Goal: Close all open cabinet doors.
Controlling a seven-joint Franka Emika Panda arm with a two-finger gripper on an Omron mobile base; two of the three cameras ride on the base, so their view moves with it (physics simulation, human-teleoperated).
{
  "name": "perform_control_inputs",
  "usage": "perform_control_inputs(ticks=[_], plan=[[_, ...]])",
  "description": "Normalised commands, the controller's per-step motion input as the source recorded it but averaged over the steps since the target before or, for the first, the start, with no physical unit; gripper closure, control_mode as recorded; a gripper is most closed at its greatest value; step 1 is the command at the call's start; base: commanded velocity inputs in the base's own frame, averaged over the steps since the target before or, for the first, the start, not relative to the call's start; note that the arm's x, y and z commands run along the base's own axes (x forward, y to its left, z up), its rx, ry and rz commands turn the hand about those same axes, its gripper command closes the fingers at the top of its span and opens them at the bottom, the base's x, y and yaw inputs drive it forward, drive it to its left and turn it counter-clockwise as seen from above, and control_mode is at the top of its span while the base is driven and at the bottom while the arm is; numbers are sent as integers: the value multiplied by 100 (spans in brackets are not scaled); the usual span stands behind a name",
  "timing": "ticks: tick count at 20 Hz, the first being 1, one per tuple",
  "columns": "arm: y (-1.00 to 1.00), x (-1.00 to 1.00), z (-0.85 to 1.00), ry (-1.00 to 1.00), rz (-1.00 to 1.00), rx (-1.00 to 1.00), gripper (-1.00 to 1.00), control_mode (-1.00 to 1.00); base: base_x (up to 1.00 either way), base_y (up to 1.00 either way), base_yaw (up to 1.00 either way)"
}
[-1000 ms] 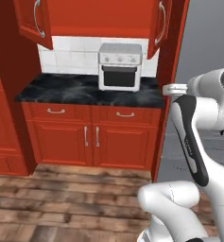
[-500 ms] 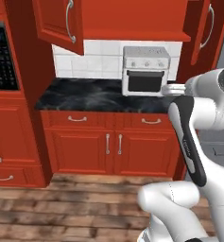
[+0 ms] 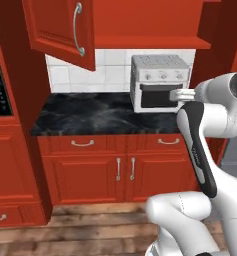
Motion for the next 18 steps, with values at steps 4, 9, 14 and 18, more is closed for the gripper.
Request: perform_control_inputs(ticks=[4, 9, 14, 18], plan=[[0, 0, 0, 0, 0, 0, -100, 100, 90, 35, -25], [0, 0, 0, 0, 0, 0, -100, 100, 73, 21, -21], [0, 0, 0, 0, 0, 0, -100, 100, 65, 10, -18], [0, 0, 0, 0, 0, 0, -100, 100, 62, 18, -19]])
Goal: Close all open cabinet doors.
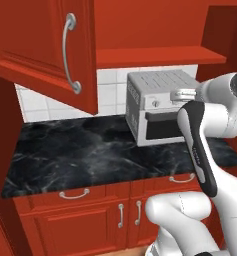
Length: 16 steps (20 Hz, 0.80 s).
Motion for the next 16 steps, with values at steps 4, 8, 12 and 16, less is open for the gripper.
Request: perform_control_inputs(ticks=[4, 8, 12, 16], plan=[[0, 0, 0, 0, 0, 0, -100, 100, 44, 24, -15], [0, 0, 0, 0, 0, 0, -100, 100, 34, 13, -10], [0, 0, 0, 0, 0, 0, -100, 100, 20, 10, -2], [0, 0, 0, 0, 0, 0, -100, 100, 11, 18, 3]])
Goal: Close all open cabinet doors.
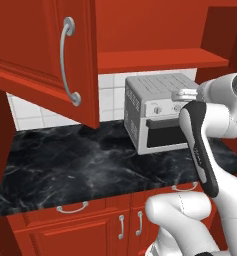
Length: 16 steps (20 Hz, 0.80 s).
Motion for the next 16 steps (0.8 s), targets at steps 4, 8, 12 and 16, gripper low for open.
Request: perform_control_inputs(ticks=[4, 8, 12, 16], plan=[[0, 0, 0, 0, 0, 0, -100, 100, 2, 11, 8], [0, 0, 0, 0, 0, 0, -100, 100, 0, 13, 10], [0, 0, 0, 0, 0, 0, -100, 100, 0, 4, 7], [0, -6, 0, -5, 0, 0, -100, -100, 0, 0, 1]])
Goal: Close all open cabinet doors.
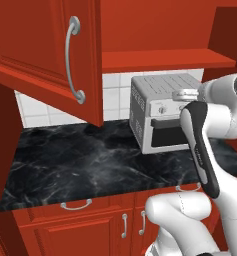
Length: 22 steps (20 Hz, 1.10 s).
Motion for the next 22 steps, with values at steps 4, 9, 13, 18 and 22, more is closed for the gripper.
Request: perform_control_inputs(ticks=[4, 9, 13, 18, 22], plan=[[0, -67, 0, -22, 0, 0, -100, -100, 0, 0, 0], [-2, -82, 0, -18, -3, 0, -100, -100, 0, 0, 0], [-20, -47, 0, -11, -4, 0, -100, -100, 0, 0, 0], [-33, -3, 0, 0, -4, 2, -100, -100, 0, 0, 0], [-36, 0, 0, 0, -1, 4, -100, -100, 0, 0, 0]])
